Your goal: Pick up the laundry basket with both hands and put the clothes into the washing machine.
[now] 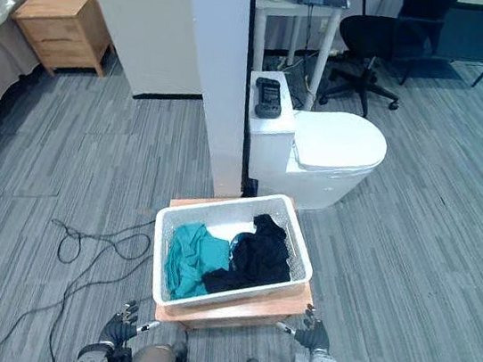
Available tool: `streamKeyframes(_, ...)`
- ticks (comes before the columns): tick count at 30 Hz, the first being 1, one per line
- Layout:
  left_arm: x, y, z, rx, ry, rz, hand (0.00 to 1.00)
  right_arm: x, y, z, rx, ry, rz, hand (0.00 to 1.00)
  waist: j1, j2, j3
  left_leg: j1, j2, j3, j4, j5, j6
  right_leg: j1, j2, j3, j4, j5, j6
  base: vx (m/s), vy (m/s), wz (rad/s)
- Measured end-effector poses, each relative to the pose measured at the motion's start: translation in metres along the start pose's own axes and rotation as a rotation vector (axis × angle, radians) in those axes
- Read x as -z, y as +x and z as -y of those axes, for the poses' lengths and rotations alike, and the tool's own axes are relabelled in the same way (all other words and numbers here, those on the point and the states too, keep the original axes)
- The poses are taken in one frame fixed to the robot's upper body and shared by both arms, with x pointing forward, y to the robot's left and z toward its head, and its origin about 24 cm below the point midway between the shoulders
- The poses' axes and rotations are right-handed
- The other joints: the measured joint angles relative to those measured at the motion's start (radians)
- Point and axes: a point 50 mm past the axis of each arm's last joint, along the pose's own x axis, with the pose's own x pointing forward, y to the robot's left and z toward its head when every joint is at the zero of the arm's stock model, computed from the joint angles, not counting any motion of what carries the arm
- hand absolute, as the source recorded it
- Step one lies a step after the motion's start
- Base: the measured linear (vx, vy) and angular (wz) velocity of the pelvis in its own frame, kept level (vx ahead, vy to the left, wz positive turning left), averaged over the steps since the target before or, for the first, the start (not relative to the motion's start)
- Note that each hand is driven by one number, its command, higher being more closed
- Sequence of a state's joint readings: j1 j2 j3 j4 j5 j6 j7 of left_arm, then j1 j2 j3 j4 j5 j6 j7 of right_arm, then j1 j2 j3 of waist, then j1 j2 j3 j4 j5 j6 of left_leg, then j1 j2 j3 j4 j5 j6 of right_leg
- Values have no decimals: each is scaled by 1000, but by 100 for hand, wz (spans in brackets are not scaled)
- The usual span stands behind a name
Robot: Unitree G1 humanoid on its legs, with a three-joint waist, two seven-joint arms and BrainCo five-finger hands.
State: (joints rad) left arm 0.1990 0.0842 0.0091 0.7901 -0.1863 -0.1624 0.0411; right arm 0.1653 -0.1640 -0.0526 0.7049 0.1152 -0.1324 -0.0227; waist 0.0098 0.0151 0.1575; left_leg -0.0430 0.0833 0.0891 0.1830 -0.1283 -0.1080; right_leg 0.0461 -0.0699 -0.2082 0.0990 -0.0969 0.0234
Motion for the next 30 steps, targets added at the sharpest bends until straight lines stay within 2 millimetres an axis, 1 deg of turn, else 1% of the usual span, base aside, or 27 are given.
streamKeyframes(1, -3, 0, -3, -5, 6, 10, 0, 1, -1, 3, 12, -1, 2, 0, 0, -10, -4, 15, -15, 2, -43, 10, 15, -2, -7, 4, -6, 1, 7, 179, 140, 7)
streamKeyframes(3, -7, 0, -7, -9, 7, 30, 0, -1, -3, 10, 37, 6, 14, 0, 0, -16, -7, 25, -28, 3, -74, 20, 27, 0, -16, 8, -22, 5, 14, 113, 60, 1)
streamKeyframes(5, -14, -4, -11, -15, -16, 78, 0, -12, -2, 18, 79, 14, 59, 0, 3, -18, -8, 36, -37, 16, -82, 27, 18, 6, -21, 22, -34, 9, 20, 114, 51, -21)
streamKeyframes(6, -18, -7, -16, -25, -46, 105, 0, -21, -1, 21, 90, 10, 96, 0, 2, -18, -9, 46, -40, 24, -84, 27, 18, 10, -23, 30, -36, 9, 21, 91, 27, -27)
streamKeyframes(7, -20, -8, -18, -29, -53, 118, 0, -27, -1, 23, 93, 8, 118, 0, 2, -18, -9, 51, -41, 24, -87, 27, 18, 13, -24, 34, -37, 9, 21, 81, 27, -21)
streamKeyframes(8, -26, -9, -20, -31, -58, 143, 0, -34, -1, 26, 105, 9, 149, 0, 2, -21, -12, 64, -45, 24, -100, 37, 3, 22, -27, 43, -46, 10, 23, 72, 23, -11)
streamKeyframes(10, -33, -11, -21, -28, -70, 176, 0, -42, 0, 30, 117, -8, 180, 0, 2, -22, -15, 75, -48, 29, -116, 40, 4, 26, -29, 49, -55, 13, 27, 55, 20, -10)
streamKeyframes(15, -34, -10, -19, -24, -87, 181, 0, -72, 10, 26, 109, -71, 261, 0, 0, -25, -20, 92, -51, 54, -135, 41, 6, 22, -30, 78, -62, 19, 36, 10, 24, -18)
streamKeyframes(17, -37, -9, -15, -10, -79, 188, 0, -81, 13, 26, 104, -101, 284, 0, -3, -26, -24, 93, -54, 54, -145, 49, 10, 19, -33, 78, -63, 22, 39, -7, 9, -4)
streamKeyframes(19, -47, -4, -2, 34, -49, 210, 0, -103, 19, 19, 86, -177, 340, 0, -1, -25, -24, 87, -61, 55, -166, 70, 13, 4, -37, 80, -68, 36, 43, -50, 22, -4)
streamKeyframes(20, -49, -3, 2, 41, -39, 214, 0, -110, 21, 16, 77, -197, 358, 0, -2, -25, -24, 86, -63, 56, -175, 77, 15, -2, -38, 83, -69, 39, 44, -73, 23, -8)
streamKeyframes(22, -57, 2, 16, 80, -14, 227, 0, -133, 30, 1, 39, -246, 405, 0, -3, -22, -20, 64, -66, 57, -189, 101, 23, -32, -39, 86, -73, 65, 43, -102, 27, -5)
streamKeyframes(23, -59, 4, 20, 85, 0, 230, 0, -139, 33, -3, 30, -257, 414, 0, -3, -22, -19, 52, -67, 57, -190, 107, 23, -42, -39, 87, -76, 74, 42, -149, 34, -4)
streamKeyframes(24, -64, 8, 27, 102, 24, 237, 0, -152, 38, -11, 23, -288, 434, 0, 0, -18, -4, 33, -68, 58, -189, 113, 30, -57, -38, 87, -87, 93, 41, -169, 33, -2)
streamKeyframes(25, -73, 13, 34, 112, 44, 249, 0, -170, 42, -19, 15, -306, 465, 0, 0, -14, 29, 13, -70, 58, -186, 119, 39, -75, -40, 88, -87, 105, 40, -217, 41, 0)
streamKeyframes(26, -77, 16, 38, 116, 49, 256, 0, -180, 43, -22, 11, -314, 485, 0, 0, -11, 42, -6, -72, 58, -183, 124, 46, -92, -42, 88, -87, 114, 41, -222, 39, 4)
streamKeyframes(27, -86, 20, 44, 119, 50, 272, 0, -198, 45, -28, 12, -330, 518, 0, 0, -6, 64, -45, -76, 58, -179, 130, 54, -129, -45, 88, -85, 124, 44, -223, 42, 8)
streamKeyframes(28, -98, 24, 52, 124, 53, 293, 0, -222, 47, -28, 43, -342, 566, 0, -2, 2, 107, -72, -77, 54, -171, 129, 60, -156, -48, 88, -76, 133, 45, -228, 42, 9)
streamKeyframes(29, -104, 26, 55, 131, 62, 306, 0, -236, 47, -26, 59, -354, 594, 0, -3, 6, 128, -86, -77, 52, -166, 128, 70, -172, -48, 87, -69, 139, 44, -246, 45, 7)
streamKeyframes(30, -116, 29, 62, 139, 77, 329, 0, -263, 46, -21, 90, -396, 628, 0, -2, 16, 153, -125, -77, 51, -158, 113, 95, -213, -48, 88, -53, 144, 43, -248, 51, 8)
